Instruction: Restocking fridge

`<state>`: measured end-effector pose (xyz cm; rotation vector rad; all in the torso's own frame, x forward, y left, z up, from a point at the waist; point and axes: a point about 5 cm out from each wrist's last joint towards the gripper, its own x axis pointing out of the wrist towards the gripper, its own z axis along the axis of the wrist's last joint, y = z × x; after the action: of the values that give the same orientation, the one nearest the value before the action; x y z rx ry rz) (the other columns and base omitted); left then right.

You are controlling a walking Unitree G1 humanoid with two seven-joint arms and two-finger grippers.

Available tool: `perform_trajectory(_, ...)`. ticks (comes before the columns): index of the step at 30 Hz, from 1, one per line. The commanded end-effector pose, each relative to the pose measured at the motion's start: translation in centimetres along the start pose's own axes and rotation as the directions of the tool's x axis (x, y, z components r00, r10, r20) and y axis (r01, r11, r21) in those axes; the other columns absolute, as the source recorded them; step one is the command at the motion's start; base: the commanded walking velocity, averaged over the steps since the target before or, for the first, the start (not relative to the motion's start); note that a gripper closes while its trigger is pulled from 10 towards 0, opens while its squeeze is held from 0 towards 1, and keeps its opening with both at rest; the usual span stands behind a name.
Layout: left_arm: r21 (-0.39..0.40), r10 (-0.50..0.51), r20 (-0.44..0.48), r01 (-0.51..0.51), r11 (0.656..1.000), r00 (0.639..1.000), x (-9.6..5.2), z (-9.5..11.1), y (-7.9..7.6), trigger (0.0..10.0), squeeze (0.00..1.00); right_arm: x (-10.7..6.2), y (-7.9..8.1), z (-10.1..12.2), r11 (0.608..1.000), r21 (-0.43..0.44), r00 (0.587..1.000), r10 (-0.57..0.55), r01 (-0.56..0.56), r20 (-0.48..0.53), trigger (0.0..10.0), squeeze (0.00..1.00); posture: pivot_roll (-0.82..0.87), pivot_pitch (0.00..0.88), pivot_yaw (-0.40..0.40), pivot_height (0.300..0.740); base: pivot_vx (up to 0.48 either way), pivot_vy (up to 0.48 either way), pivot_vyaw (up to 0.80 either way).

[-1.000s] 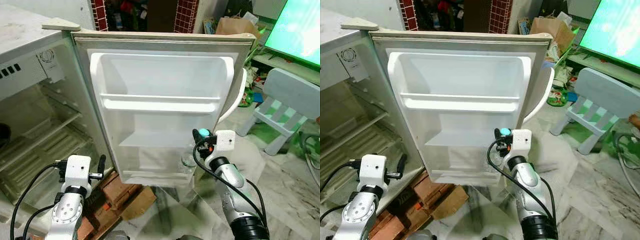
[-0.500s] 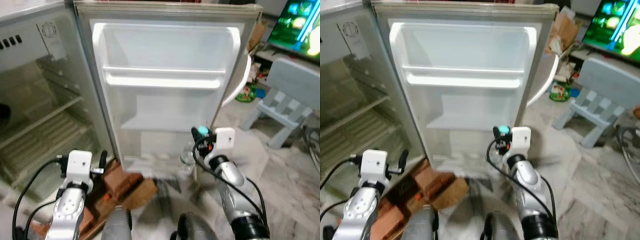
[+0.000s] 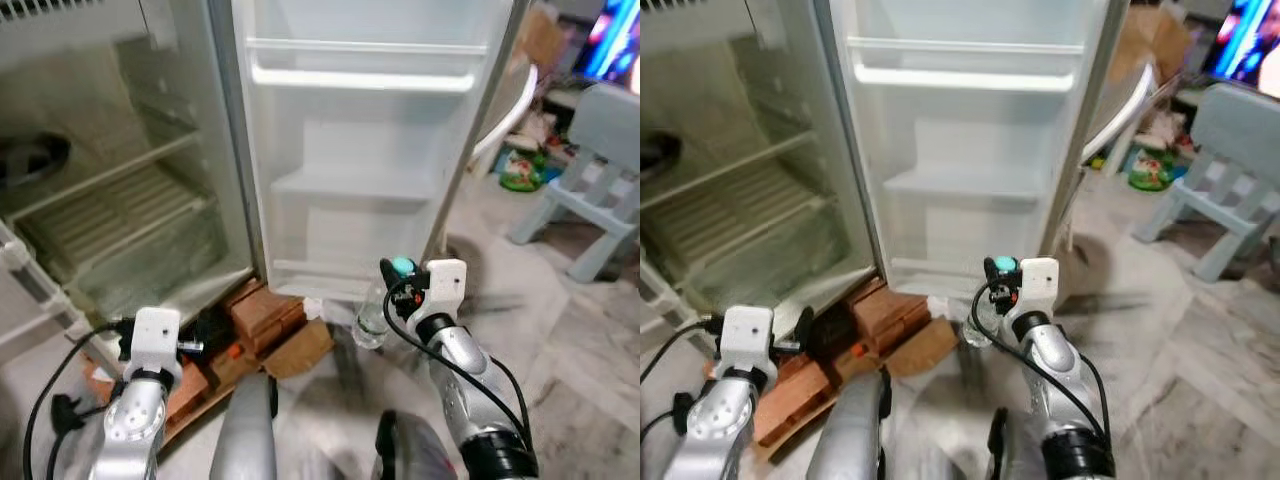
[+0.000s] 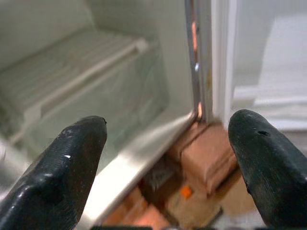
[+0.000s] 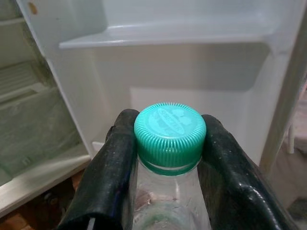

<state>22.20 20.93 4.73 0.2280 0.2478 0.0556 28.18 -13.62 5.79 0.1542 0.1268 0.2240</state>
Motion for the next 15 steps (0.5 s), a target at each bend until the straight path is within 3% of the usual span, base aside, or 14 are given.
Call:
perform_trajectory(1,0.004,0.005,0.041,-0.005,1.0,0.999,0.36,0.99,-0.01,10.0,0.0,0.36,-0.51,1.42,1.0,-0.022,0.999,-0.009,0.011,0.053,10.0,0.0,0.13,0.0,-0.041,0.623,0.0,0.0,0.0)
perform_trajectory(7,0.006,-0.001,0.055,0.0,1.0,0.999,0.41,1.07,0.01,10.0,0.0,0.41,-0.2,1.57,0.999,-0.038,0.998,0.009,-0.007,0.063,10.0,0.0,0.13,0.0,-0.041,0.623,0.0,0.0,0.0)
perform_trajectory(15,0.0,-0.008,0.063,0.008,1.0,0.998,0.64,1.3,-0.1,10.0,0.0,0.44,0.04,1.75,0.998,-0.054,0.997,0.029,-0.025,0.07,10.0,0.0,0.12,0.0,-0.042,0.623,0.316,0.0,0.0)
